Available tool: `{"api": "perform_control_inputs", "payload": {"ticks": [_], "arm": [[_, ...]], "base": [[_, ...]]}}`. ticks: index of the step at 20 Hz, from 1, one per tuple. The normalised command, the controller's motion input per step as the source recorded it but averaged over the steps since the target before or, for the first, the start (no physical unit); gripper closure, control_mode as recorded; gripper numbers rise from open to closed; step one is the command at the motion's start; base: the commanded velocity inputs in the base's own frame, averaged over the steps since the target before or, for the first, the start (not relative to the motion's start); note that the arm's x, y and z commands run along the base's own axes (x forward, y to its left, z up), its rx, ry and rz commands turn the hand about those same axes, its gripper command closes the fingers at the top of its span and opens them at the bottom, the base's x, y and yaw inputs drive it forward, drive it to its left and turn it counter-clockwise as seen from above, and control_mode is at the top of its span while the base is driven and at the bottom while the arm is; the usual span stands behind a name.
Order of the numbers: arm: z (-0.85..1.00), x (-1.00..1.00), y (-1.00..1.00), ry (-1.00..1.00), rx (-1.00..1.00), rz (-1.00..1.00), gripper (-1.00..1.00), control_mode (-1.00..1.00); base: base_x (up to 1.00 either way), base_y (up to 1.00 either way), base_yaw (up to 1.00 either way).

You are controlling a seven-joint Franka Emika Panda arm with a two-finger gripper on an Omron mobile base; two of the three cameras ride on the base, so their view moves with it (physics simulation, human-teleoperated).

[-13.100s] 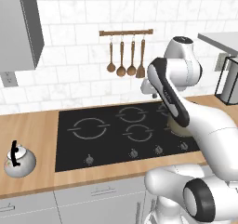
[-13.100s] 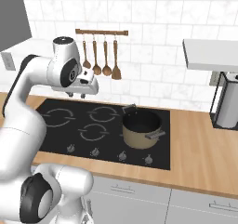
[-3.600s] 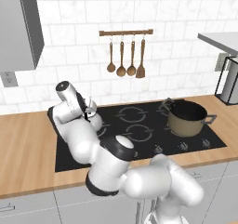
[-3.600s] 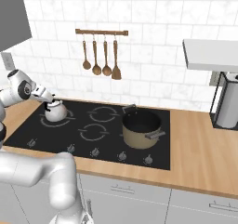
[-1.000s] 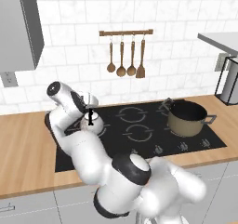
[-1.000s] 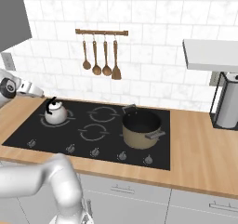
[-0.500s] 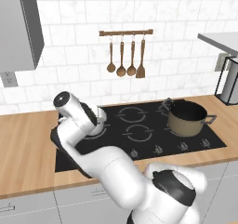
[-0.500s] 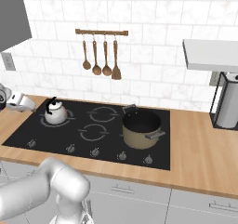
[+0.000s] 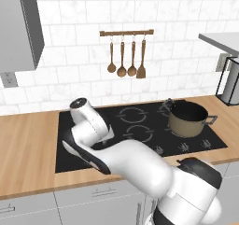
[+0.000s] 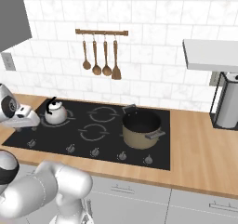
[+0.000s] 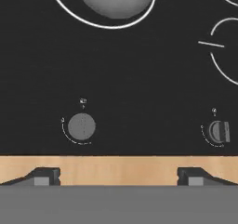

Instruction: Pick the kettle from the counter and place it on a stove burner. Then turn the burner on.

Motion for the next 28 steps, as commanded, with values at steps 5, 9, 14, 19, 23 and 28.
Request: {"api": "perform_control_inputs", "payload": {"ticks": [5, 9, 14, 19, 23, 28], "arm": [[-0.76, 0.05, 0.08, -0.07, 0.17, 0.0, -1.0, -1.0], [-0.41, 0.05, 0.15, -0.11, 0.02, 0.0, -1.0, -1.0], [-0.22, 0.2, 0.19, -0.09, 0.01, -0.02, -1.0, -1.0], [0.0, 0.3, 0.19, 0.02, 0.0, -0.04, -1.0, -1.0], [-0.04, 0.07, 0.05, 0.1, 0.0, 0.0, -1.0, -1.0], [-0.34, 0.01, 0.08, 0.05, 0.0, 0.0, -1.0, -1.0]], "base": [[0.0, 0.0, 0.0], [0.0, 0.0, 0.0], [0.0, 0.0, 0.0], [0.0, 0.0, 0.0], [0.0, 0.0, 0.0], [0.0, 0.0, 0.0]]}}
